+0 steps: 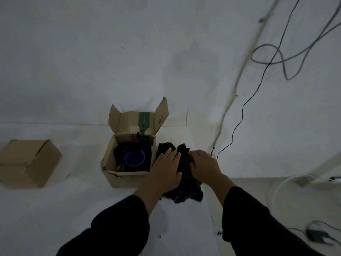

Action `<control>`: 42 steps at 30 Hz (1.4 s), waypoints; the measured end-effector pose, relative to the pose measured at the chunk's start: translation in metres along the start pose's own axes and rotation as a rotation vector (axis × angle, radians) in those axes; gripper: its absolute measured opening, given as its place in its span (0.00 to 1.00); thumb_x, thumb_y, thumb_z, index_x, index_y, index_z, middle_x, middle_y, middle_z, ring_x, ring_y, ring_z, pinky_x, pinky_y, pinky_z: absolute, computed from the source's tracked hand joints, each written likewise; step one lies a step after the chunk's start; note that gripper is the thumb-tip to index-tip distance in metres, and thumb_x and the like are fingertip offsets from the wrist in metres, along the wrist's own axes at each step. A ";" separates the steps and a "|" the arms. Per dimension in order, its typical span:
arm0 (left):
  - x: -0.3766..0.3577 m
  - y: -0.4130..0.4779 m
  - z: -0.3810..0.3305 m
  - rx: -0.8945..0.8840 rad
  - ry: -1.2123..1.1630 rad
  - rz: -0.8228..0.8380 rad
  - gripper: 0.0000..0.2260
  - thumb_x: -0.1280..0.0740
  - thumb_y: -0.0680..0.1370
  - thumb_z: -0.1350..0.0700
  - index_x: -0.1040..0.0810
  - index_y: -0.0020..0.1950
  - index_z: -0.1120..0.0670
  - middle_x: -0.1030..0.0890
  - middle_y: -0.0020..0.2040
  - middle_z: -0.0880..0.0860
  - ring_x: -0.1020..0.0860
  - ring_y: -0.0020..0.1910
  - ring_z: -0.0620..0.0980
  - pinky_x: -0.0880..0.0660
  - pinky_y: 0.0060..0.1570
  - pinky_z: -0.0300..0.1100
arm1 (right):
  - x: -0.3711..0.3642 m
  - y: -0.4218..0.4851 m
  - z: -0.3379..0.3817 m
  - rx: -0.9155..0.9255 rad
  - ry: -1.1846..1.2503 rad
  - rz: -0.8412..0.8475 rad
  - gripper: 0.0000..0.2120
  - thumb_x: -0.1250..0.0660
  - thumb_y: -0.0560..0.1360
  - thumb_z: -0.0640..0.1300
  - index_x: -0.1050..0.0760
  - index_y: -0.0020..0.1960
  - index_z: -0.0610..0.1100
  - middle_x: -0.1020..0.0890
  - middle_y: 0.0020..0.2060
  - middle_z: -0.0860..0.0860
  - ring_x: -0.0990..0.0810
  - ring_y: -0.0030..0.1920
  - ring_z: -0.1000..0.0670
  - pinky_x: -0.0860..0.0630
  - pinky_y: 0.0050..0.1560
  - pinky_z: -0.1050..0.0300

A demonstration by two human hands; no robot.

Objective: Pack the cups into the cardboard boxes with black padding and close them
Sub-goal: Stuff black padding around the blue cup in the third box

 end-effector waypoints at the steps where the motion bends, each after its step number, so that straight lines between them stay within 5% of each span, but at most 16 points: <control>1: -0.007 0.001 -0.003 0.004 -0.001 0.023 0.30 0.44 0.79 0.50 0.51 0.78 0.57 0.49 0.78 0.53 0.54 0.77 0.53 0.51 0.76 0.50 | -0.006 -0.002 -0.003 -0.004 0.007 0.016 0.22 0.43 0.78 0.44 0.35 0.71 0.43 0.28 0.66 0.46 0.32 0.67 0.46 0.35 0.65 0.54; 13: -0.082 0.010 0.003 0.210 -0.062 0.158 0.33 0.42 0.79 0.50 0.55 0.77 0.59 0.52 0.78 0.59 0.53 0.77 0.58 0.46 0.75 0.51 | -0.078 -0.001 -0.016 -0.013 0.096 0.172 0.25 0.43 0.78 0.48 0.39 0.73 0.42 0.32 0.70 0.45 0.36 0.71 0.45 0.38 0.70 0.51; 20: -0.111 0.013 0.024 0.344 -0.101 0.146 0.30 0.44 0.79 0.49 0.51 0.77 0.58 0.47 0.78 0.57 0.49 0.77 0.55 0.42 0.73 0.49 | -0.098 0.017 -0.020 -0.122 0.060 0.107 0.29 0.47 0.79 0.57 0.44 0.75 0.44 0.30 0.69 0.46 0.32 0.68 0.45 0.38 0.65 0.49; 27: -0.105 0.016 0.035 0.428 -0.265 0.001 0.25 0.43 0.79 0.55 0.42 0.76 0.56 0.37 0.74 0.54 0.41 0.74 0.52 0.40 0.71 0.46 | -0.094 0.039 -0.024 -0.236 0.067 0.010 0.19 0.42 0.76 0.59 0.26 0.60 0.49 0.24 0.56 0.47 0.28 0.59 0.45 0.36 0.56 0.51; 30: -0.095 0.015 0.039 0.468 -0.328 -0.048 0.26 0.45 0.78 0.53 0.43 0.76 0.55 0.39 0.75 0.53 0.42 0.73 0.53 0.41 0.72 0.46 | -0.088 0.040 -0.021 -0.245 0.315 -0.094 0.11 0.35 0.74 0.52 0.21 0.51 0.47 0.22 0.49 0.48 0.25 0.53 0.45 0.34 0.51 0.54; 34: -0.081 0.014 0.048 0.575 -0.541 -0.153 0.25 0.45 0.80 0.54 0.46 0.77 0.54 0.43 0.76 0.54 0.43 0.74 0.55 0.41 0.72 0.50 | -0.086 0.041 -0.015 -0.265 0.889 -0.035 0.04 0.34 0.74 0.39 0.28 0.41 0.44 0.25 0.34 0.54 0.27 0.39 0.53 0.33 0.35 0.74; 39: -0.075 0.015 0.055 0.710 -0.766 -0.258 0.26 0.47 0.81 0.48 0.50 0.78 0.52 0.45 0.77 0.55 0.44 0.75 0.55 0.42 0.73 0.53 | -0.109 0.036 -0.012 -0.563 1.506 0.218 0.07 0.37 0.74 0.34 0.30 0.39 0.42 0.24 0.38 0.44 0.24 0.41 0.46 0.27 0.43 0.56; 42: -0.072 0.017 0.056 0.734 -0.913 -0.309 0.28 0.46 0.81 0.47 0.50 0.78 0.52 0.42 0.77 0.53 0.41 0.75 0.54 0.40 0.72 0.54 | -0.110 0.034 -0.005 -0.593 1.730 0.251 0.10 0.40 0.75 0.31 0.27 0.54 0.38 0.21 0.50 0.40 0.21 0.50 0.42 0.23 0.48 0.50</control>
Point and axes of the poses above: each hand's wrist, its own y-axis towards the middle knuckle, its own x-axis out of the back of the hand, z = x × y, the point moved 10 cm from there along y, towards the middle knuckle
